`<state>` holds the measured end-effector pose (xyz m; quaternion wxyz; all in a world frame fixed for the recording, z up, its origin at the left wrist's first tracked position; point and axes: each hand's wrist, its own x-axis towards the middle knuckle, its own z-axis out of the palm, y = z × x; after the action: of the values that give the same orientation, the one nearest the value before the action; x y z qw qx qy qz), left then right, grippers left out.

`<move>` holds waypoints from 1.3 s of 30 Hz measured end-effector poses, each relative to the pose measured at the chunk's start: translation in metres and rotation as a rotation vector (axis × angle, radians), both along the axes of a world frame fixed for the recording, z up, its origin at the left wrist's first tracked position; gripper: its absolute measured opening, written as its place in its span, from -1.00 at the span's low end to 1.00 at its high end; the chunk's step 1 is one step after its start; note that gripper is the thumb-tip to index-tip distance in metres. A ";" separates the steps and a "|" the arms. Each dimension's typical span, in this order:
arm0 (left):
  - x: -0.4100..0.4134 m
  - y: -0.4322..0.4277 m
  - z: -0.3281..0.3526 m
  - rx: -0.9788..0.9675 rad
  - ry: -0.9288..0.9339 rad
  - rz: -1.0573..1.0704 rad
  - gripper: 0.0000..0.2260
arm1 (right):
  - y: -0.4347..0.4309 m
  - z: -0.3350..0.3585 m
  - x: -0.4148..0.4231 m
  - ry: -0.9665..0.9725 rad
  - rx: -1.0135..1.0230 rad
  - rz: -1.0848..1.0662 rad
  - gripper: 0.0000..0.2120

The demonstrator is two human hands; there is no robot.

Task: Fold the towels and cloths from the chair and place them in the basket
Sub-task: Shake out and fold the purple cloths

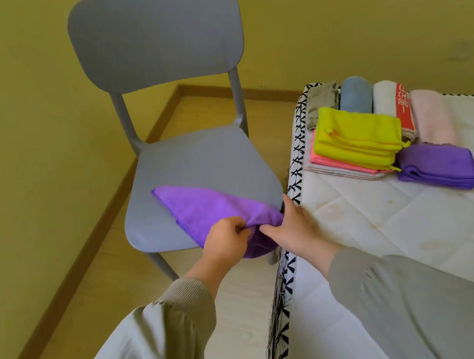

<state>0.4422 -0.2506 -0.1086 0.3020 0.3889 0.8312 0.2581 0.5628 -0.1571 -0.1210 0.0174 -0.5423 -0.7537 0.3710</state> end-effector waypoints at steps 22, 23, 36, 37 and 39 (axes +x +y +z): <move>0.031 -0.116 0.257 0.312 0.339 -0.062 -0.88 | -0.088 0.225 0.025 0.746 -0.432 0.280 -0.83; 0.030 -0.125 0.266 0.290 0.357 -0.062 -0.87 | -0.093 0.236 0.025 0.794 -0.463 0.263 -0.83; 0.035 -0.209 0.361 -0.021 0.963 0.210 -0.76 | -0.144 0.354 0.036 0.779 -0.117 0.360 -0.83; 0.034 -0.212 0.366 0.033 0.924 0.257 -0.76 | -0.148 0.360 0.037 0.765 -0.109 0.377 -0.83; 0.030 -0.221 0.377 0.157 0.854 0.343 -0.72 | -0.157 0.371 0.038 0.754 -0.125 0.426 -0.87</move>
<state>0.4725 -0.4716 0.2685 -0.1447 0.3390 0.9114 0.1830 0.6010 -0.3143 0.2496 0.1817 -0.2016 -0.7658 0.5830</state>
